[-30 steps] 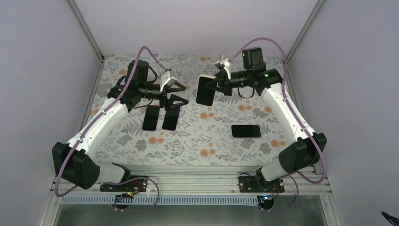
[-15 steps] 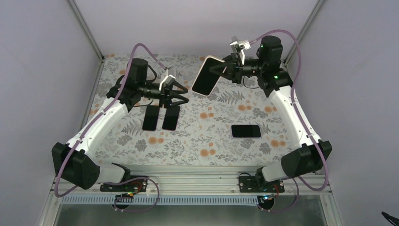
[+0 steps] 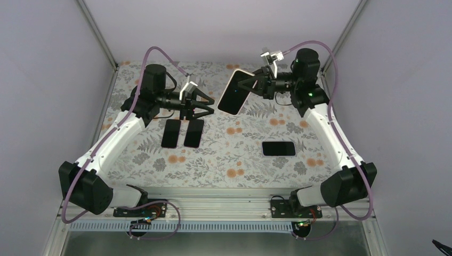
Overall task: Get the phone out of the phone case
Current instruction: Adjust the phone.
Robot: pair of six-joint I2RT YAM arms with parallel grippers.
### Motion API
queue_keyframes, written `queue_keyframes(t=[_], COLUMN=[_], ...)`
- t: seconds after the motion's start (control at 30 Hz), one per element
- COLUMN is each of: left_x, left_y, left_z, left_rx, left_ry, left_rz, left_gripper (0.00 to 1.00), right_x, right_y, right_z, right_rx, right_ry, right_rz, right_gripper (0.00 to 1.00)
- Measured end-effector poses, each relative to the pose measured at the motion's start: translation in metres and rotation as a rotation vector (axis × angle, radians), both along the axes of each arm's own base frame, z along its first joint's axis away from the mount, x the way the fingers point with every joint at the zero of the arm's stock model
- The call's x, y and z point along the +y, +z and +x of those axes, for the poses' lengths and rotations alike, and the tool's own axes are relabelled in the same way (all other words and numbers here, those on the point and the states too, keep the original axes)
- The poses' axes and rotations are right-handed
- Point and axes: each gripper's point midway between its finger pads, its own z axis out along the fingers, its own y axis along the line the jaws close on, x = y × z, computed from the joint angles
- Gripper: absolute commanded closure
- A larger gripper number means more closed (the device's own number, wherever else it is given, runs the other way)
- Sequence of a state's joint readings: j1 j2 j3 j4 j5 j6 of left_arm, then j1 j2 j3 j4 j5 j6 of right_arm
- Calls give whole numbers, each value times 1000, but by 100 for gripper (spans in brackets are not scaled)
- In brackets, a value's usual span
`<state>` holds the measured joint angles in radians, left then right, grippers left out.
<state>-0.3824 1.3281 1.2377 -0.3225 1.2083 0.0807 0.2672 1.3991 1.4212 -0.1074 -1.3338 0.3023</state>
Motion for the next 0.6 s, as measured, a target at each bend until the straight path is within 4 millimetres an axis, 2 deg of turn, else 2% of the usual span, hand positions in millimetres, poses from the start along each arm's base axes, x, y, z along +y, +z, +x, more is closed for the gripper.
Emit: queue_keyframes(t=[0.1,0.2,0.43,0.6], left_x=[-1,-3,-9,-10], left_y=[1,2,-1,-6], left_z=[0,-2,-4,3], left_rx=[5,4,-1,-4], left_ry=[-2,-9,-6,24], left_rz=[-3,-5,7,25], left_gripper=[53,58,65,72], right_x=[0,1,-1,-1], right_y=[-7,-9,-4,-2], right_z=[1,1,-3,-5], right_rx=[28,38,23,15], right_ry=[-1,0,0,0], right_rz=[-2,-2,5,8], right_gripper=[96,96,96,96])
